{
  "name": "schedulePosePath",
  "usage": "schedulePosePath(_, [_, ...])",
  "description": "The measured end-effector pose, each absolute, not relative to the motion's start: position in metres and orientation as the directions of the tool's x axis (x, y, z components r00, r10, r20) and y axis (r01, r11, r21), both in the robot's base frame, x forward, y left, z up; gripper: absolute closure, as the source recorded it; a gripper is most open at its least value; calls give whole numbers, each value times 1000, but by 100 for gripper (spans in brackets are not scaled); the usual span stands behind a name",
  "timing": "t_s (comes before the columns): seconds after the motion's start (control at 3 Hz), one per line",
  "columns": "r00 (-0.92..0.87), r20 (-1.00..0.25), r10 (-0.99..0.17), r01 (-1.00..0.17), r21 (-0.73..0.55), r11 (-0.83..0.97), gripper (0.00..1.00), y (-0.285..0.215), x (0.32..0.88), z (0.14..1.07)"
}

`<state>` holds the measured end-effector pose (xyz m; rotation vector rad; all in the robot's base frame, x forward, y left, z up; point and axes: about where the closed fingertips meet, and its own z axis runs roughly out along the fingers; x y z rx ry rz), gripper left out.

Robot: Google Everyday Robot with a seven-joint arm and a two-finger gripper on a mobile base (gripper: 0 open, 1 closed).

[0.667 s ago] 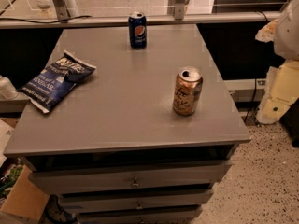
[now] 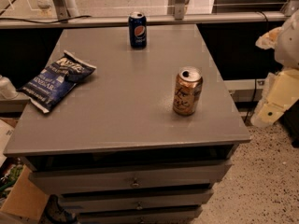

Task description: Move orange can near blue chip bag

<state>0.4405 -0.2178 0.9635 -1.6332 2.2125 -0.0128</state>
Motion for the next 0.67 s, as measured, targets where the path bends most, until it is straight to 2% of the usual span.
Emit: schedulePosePath(0.67, [-215, -620, -754, -901, -172, 398, 0, -202, 466, 913])
